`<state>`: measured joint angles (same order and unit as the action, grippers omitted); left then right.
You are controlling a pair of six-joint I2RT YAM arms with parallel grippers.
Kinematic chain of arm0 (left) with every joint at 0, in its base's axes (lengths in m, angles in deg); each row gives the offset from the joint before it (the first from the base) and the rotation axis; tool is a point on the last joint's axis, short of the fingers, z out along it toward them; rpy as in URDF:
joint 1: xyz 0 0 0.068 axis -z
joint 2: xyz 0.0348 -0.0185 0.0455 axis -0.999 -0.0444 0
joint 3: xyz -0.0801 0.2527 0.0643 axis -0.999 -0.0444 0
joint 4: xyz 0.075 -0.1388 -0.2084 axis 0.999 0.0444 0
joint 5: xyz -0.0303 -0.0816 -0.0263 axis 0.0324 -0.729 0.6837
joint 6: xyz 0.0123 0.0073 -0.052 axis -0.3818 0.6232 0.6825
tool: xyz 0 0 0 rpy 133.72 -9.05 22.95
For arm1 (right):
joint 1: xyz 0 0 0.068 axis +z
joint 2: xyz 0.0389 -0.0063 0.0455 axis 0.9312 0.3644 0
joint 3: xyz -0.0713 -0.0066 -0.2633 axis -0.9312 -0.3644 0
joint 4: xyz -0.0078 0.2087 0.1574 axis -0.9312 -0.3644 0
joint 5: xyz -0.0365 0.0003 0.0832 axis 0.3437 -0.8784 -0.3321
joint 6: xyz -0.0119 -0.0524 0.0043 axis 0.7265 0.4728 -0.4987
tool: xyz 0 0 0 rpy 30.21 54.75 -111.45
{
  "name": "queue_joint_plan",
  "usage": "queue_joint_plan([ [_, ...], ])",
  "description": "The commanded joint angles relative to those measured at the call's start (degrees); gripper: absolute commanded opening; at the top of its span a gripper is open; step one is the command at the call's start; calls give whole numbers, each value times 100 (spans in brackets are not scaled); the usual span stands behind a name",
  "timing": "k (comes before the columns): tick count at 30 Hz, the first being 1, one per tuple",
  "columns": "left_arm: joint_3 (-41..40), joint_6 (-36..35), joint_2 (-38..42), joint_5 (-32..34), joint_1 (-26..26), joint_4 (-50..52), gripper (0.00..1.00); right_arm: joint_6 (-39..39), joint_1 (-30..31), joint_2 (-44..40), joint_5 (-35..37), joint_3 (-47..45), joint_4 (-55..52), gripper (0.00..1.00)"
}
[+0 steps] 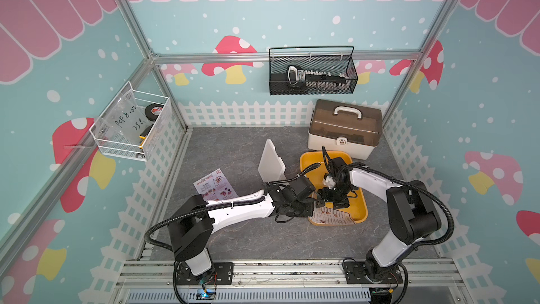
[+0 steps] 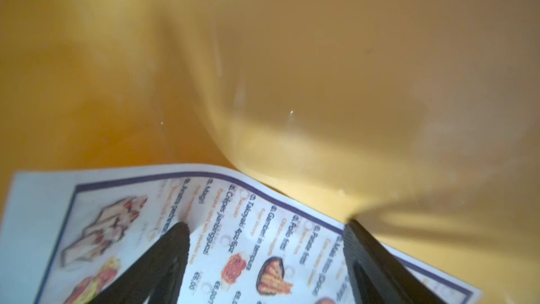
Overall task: Replace the menus in the menu holders
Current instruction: Pick up the menu from the storage box.
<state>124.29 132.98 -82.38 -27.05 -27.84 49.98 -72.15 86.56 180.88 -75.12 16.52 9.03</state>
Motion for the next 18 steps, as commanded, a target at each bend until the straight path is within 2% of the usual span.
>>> queue_joint_plan([
  [1,102,119,349,193,-54,19,4,-160,-150,-486,602,467,-4,90],
  [6,477,-41,523,507,-115,68,4,-322,-427,-1209,921,1192,-147,95],
  [10,817,-185,629,1011,-131,-149,3,-630,-484,-1775,687,1396,-89,98],
  [16,1433,-353,498,1578,-236,-600,3,-1797,-479,-2710,-214,1119,505,99],
  [18,1565,-386,441,1717,-299,-743,4,-2360,-488,-3071,-292,902,866,98],
])
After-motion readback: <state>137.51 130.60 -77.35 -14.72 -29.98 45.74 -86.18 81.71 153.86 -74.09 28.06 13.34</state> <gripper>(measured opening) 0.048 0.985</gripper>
